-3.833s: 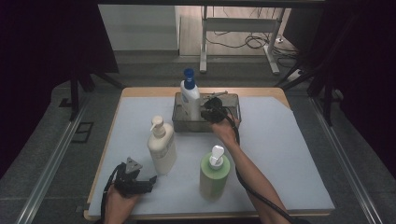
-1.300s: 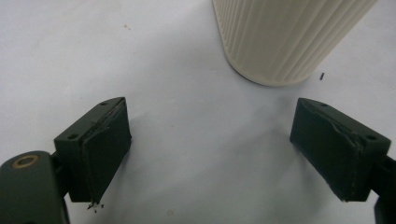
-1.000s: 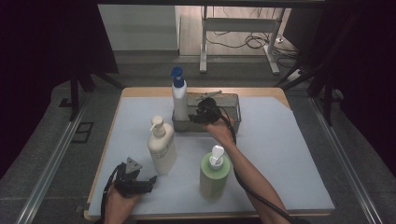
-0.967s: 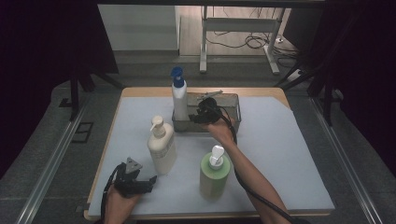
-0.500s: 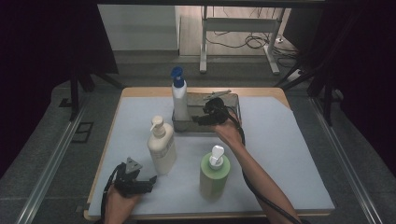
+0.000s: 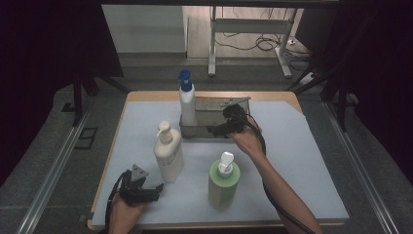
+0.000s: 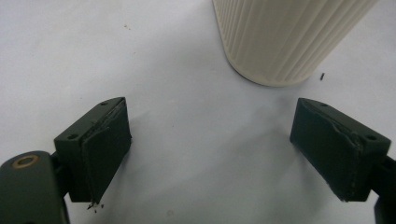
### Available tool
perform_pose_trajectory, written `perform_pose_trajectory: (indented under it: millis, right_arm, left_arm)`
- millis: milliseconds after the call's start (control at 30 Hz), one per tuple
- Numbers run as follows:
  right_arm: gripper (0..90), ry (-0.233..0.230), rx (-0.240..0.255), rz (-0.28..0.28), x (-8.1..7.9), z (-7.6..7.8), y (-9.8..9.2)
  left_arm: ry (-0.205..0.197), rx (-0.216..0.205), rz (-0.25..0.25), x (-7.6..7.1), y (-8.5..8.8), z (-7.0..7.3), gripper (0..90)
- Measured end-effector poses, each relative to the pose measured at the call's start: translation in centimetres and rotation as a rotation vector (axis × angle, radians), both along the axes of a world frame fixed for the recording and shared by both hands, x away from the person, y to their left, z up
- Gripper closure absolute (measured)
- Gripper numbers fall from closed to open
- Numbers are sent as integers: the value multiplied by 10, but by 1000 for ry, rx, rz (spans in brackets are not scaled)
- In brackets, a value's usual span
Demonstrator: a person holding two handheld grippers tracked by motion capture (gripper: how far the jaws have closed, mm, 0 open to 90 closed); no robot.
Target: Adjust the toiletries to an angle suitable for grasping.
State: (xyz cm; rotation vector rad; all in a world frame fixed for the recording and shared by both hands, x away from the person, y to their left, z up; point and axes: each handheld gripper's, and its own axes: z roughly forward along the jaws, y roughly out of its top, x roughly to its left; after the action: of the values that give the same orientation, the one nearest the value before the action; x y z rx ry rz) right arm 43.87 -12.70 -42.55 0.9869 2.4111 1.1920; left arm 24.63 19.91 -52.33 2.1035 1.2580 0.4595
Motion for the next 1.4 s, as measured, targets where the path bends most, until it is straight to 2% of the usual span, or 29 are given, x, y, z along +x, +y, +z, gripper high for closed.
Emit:
perform_pose_trajectory:
  millis: [200, 400, 433, 533, 567, 733, 1167, 1200, 1233, 1300, 1400]
  right_arm:
    - [0, 20, 6, 5, -7, 3, -10]
    - [0, 38, -19, 17, -19, 6, -22]
    - [0, 38, -33, 9, -25, 6, -27]
    - [0, 43, -40, 5, -30, 6, -30]
    - [0, 57, -39, -2, -35, 6, -34]
    - [0, 60, -38, -10, -43, 7, -44]
    - [0, 23, -67, -43, -73, 7, -73]
    - [13, 22, -66, -43, -75, 7, -75]
    - [36, 29, -34, -51, -80, 8, -80]
    - [50, 31, -15, -66, -86, 8, -86]
    - [61, 32, -15, -65, -90, 8, -90]
  left_arm:
    - [0, 0, 0, 0, 0, 0, 122]
    - [0, 1, 0, 0, 0, 0, 122]
    - [0, 1, 0, 0, 0, 0, 122]
    - [0, 1, 1, 0, 0, 0, 122]
    - [1, 1, 1, 0, 0, 0, 122]
    - [2, 1, 1, 0, 0, 0, 121]
    - [2, 1, 1, 0, 0, 0, 121]
    - [2, 1, 1, 0, 0, 0, 122]
    - [2, 1, 1, 0, 0, 0, 121]
    - [2, 1, 1, 0, 0, 0, 122]
    - [2, 1, 1, 0, 0, 0, 122]
